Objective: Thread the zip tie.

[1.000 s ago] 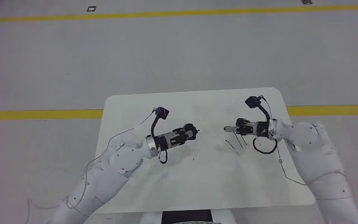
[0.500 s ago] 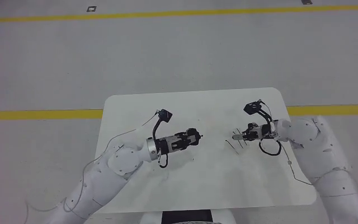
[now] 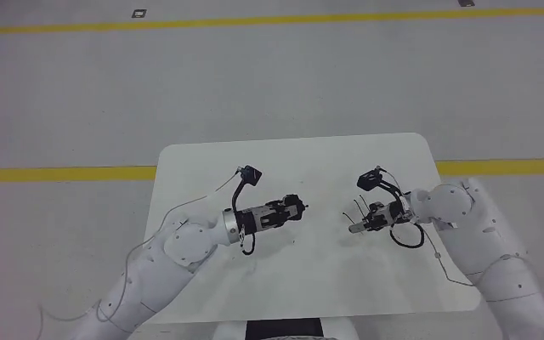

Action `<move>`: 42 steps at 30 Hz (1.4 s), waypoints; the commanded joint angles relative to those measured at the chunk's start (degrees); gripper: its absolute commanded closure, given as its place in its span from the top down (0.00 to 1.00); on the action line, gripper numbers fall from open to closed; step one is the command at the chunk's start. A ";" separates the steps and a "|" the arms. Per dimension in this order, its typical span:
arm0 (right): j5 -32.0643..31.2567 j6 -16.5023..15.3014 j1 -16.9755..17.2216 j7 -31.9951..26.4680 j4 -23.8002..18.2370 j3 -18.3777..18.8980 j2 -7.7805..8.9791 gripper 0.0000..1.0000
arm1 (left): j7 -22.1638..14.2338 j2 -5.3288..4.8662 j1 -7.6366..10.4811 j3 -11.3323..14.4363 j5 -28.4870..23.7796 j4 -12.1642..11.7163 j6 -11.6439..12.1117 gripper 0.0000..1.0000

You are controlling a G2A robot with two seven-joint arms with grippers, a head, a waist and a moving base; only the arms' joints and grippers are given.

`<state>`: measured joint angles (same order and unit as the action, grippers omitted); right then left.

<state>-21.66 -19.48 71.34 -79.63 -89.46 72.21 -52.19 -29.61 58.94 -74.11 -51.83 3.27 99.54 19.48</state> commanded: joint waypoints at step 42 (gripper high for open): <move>-8.54 0.95 -5.24 8.97 6.57 -8.53 -0.80 0.41 | 0.00 0.00 0.00 0.00 0.00 0.00 0.00 0.00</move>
<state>-30.03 -18.51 66.01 -70.74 -82.74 63.61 -53.04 -29.61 58.94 -74.11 -51.83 3.27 99.54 19.48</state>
